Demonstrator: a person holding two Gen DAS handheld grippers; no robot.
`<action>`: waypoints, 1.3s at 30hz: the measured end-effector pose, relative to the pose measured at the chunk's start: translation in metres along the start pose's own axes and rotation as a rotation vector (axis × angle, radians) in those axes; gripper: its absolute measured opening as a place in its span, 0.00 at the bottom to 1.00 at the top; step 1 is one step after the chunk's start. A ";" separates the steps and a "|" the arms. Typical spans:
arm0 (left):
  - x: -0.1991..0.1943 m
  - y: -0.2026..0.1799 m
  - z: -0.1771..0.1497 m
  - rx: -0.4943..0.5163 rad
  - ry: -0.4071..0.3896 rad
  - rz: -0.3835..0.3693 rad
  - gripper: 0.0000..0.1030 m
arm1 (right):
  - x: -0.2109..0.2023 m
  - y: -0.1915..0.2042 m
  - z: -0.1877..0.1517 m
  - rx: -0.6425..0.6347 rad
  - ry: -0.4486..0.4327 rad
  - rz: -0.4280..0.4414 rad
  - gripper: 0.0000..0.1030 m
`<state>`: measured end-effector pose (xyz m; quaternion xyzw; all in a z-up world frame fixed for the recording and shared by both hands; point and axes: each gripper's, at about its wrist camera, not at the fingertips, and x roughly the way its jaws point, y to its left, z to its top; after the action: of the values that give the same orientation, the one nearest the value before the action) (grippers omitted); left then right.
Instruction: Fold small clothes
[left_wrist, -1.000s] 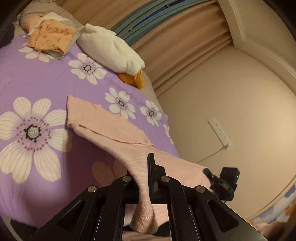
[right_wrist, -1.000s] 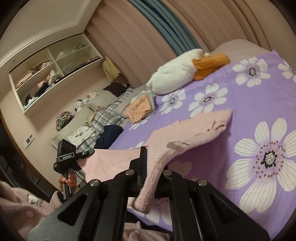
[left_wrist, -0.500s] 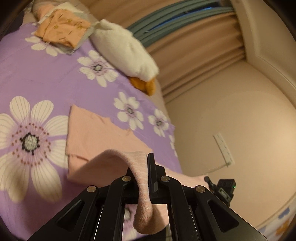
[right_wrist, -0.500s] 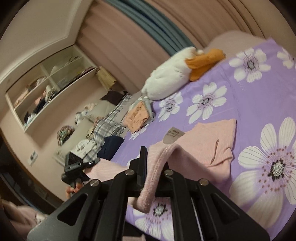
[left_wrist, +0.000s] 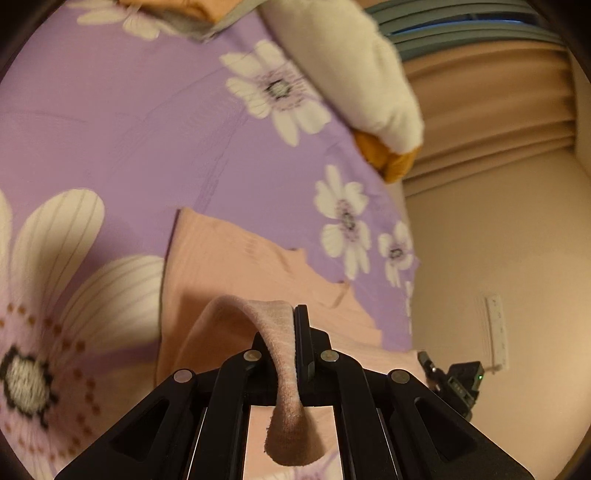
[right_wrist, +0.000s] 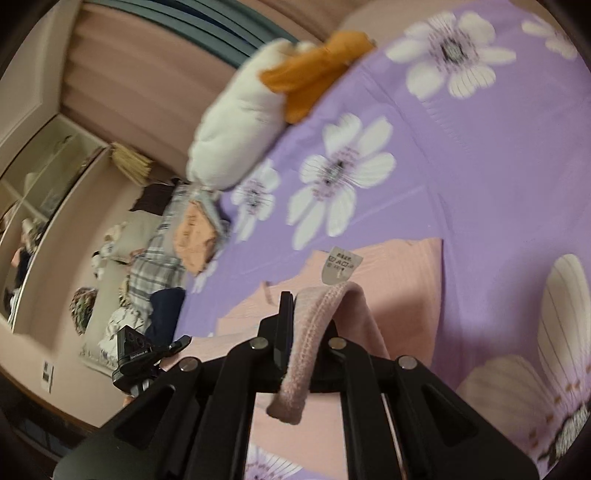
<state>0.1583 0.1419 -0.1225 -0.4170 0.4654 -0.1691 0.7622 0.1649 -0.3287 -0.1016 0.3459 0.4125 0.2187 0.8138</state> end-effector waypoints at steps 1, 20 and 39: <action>0.007 0.003 0.004 -0.011 0.007 0.010 0.00 | 0.009 -0.006 0.004 0.019 0.015 -0.011 0.07; 0.029 0.049 0.071 -0.289 -0.050 0.028 0.63 | 0.042 -0.054 0.050 0.232 0.006 -0.114 0.44; 0.012 -0.016 -0.070 0.345 0.051 0.213 0.51 | -0.020 0.020 -0.078 -0.272 0.106 -0.259 0.19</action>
<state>0.1066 0.0914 -0.1324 -0.2243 0.4903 -0.1753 0.8237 0.0877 -0.2983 -0.1092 0.1646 0.4624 0.1838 0.8516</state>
